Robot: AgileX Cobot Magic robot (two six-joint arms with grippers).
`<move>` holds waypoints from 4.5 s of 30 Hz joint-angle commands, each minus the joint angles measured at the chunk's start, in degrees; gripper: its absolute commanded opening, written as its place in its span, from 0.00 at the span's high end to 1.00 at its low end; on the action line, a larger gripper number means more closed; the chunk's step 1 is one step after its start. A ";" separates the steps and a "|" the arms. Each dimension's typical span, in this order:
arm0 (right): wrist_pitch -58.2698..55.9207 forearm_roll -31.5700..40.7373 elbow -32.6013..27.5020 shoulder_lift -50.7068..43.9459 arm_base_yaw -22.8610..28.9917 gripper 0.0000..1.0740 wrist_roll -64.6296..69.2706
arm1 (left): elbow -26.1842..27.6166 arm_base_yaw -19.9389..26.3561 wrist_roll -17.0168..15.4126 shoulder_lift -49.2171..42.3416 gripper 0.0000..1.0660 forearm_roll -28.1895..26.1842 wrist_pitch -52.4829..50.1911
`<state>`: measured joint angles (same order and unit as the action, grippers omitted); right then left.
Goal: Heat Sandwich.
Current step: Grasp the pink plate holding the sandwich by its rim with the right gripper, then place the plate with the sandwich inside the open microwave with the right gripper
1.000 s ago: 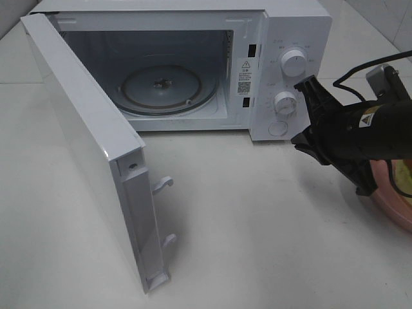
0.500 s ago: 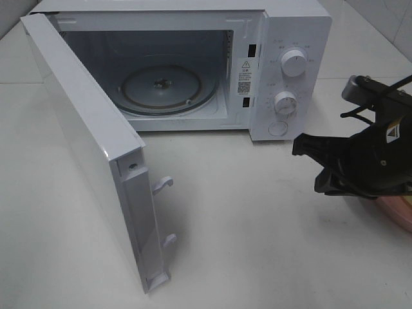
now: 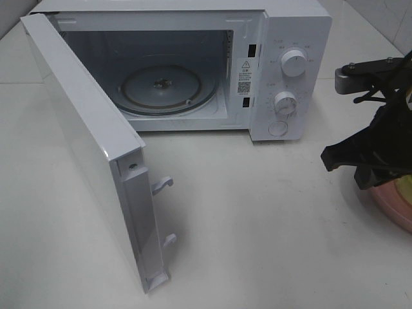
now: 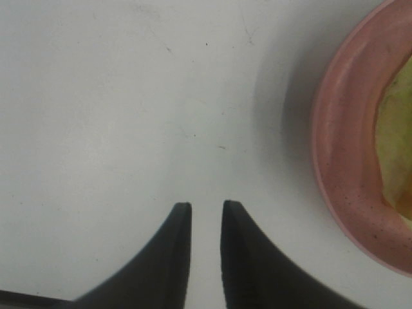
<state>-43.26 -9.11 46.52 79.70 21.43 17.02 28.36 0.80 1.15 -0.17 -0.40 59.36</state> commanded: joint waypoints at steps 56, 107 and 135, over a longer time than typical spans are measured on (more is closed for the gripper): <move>9.80 -0.06 4.98 21.54 -16.73 0.18 -13.64 | -0.11 0.17 -0.11 -1.55 0.03 -0.34 -0.40; 12.38 -4.64 5.16 27.79 -16.73 1.00 -11.29 | -0.11 0.17 -0.11 -1.55 0.03 -0.34 -0.40; 3.61 -13.58 5.16 21.66 -16.50 1.00 -3.44 | -0.11 0.17 -0.11 -1.55 0.03 -0.34 -0.40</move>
<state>-37.53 -21.31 51.91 102.62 4.93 12.43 28.36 0.80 1.15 -0.17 -0.40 59.36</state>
